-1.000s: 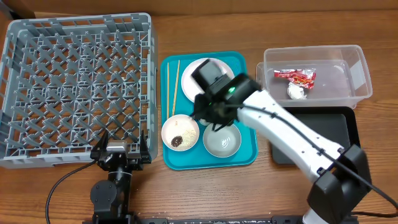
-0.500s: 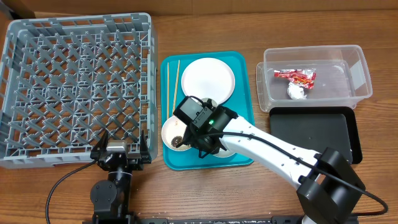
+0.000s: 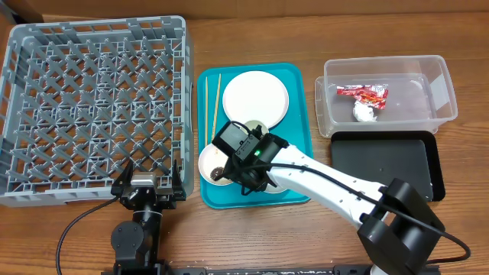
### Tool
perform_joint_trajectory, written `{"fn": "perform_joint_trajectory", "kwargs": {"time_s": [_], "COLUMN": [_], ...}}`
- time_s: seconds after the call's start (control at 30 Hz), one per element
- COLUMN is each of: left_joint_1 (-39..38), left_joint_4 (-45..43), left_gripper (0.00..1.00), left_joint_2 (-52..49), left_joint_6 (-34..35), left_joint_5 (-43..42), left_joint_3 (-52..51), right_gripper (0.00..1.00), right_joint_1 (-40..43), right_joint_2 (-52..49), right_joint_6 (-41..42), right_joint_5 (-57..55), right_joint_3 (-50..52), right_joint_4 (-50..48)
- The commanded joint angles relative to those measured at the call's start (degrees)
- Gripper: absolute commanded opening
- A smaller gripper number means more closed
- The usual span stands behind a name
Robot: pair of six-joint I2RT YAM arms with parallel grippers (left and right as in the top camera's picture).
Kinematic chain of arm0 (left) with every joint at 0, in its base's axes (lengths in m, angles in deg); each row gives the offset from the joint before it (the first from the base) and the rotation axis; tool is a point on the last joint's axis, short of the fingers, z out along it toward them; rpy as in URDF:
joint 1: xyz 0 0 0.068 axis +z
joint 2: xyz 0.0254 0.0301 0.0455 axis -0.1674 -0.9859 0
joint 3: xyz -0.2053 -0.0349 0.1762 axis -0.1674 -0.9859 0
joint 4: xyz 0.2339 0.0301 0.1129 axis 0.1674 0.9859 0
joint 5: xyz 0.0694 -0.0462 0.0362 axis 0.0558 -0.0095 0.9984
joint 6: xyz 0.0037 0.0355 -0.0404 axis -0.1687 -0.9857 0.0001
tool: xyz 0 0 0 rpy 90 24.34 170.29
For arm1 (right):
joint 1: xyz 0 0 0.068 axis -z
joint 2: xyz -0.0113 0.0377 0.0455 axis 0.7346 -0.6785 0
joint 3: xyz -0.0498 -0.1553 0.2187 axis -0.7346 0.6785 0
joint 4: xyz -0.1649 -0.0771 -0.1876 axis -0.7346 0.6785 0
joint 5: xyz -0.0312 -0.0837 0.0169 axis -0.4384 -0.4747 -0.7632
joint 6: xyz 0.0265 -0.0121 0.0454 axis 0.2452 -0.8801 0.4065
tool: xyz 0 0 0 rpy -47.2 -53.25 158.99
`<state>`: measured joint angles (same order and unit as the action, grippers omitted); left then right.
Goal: Sort waste into correct bins and load items into the dishwasher
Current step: 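Move the right gripper to the rice bowl on the tray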
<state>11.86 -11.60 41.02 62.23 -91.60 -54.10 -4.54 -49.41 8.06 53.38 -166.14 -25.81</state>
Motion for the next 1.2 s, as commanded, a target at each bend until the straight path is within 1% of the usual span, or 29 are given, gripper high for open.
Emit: {"fn": "perform_joint_trajectory", "kwargs": {"time_s": [0.0, 0.13, 0.23, 0.3, 0.43, 0.57, 0.67, 0.73, 0.83, 0.9, 0.97, 1.17], "left_joint_1": [-0.3, -0.3, -0.3, -0.3, -0.3, -0.3, -0.3, -0.3, -0.3, -0.3, -0.3, -0.3], "left_joint_4": [0.0, -0.1, 0.0, 0.0, 0.0, 0.0, -0.1, -0.1, 0.0, 0.0, -0.1, 0.0], "left_gripper": [1.0, 1.0, 1.0, 1.0, 1.0, 1.0, 1.0, 1.0, 1.0, 0.99, 1.0, 1.0], "left_joint_2": [0.5, 0.5, 0.5, 0.5, 0.5, 0.5, 0.5, 0.5, 0.5, 0.5, 0.5, 0.5], "left_joint_6": [-1.1, -1.1, -1.1, -1.1, -1.1, -1.1, -1.1, -1.1, -1.1, -1.1, -1.1, -1.1], "left_joint_5": [0.3, 0.3, 0.3, 0.3, 0.3, 0.3, 0.3, 0.3, 0.3, 0.3, 0.3, 0.3], "left_joint_3": [-0.3, -0.3, -0.3, -0.3, -0.3, -0.3, -0.3, -0.3, -0.3, -0.3, -0.3, -0.3], "right_gripper": [0.4, 0.39, 0.41, 0.43, 0.48, 0.51, 0.51, 0.52, 0.51, 0.47, 0.42, 0.42], "right_joint_1": [-0.6, -1.4, -1.2, -0.6, 0.9, 2.5, 2.9, 2.8, 2.8, 2.8, 2.4, 2.1], "right_joint_2": [-0.5, -0.5, -0.5, -0.5, -0.6, -2.7, -5.9, -9.7, -14.3, -16.6, -18.2, -20.9], "right_joint_6": [-0.6, -10.3, -16.7, -18.9, -19.3, -20.9, -22.3, -22.7, -22.5, -21.9, -19.5, -16.3], "right_joint_5": [-0.1, -0.1, -0.6, -0.6, 0.1, 2.8, 4.4, 4.3, 3.7, 3.7, 3.7, 2.3], "right_joint_3": [0.3, 0.2, 0.2, -0.1, -1.8, -6.2, -11.1, -16.9, -23.2, -25.5, -26.1, -26.1], "right_joint_4": [-1.1, -6.4, -11.2, -13.8, -15.5, -15.3, -13.1, -8.7, -2.6, -0.4, 0.2, 0.1]}}
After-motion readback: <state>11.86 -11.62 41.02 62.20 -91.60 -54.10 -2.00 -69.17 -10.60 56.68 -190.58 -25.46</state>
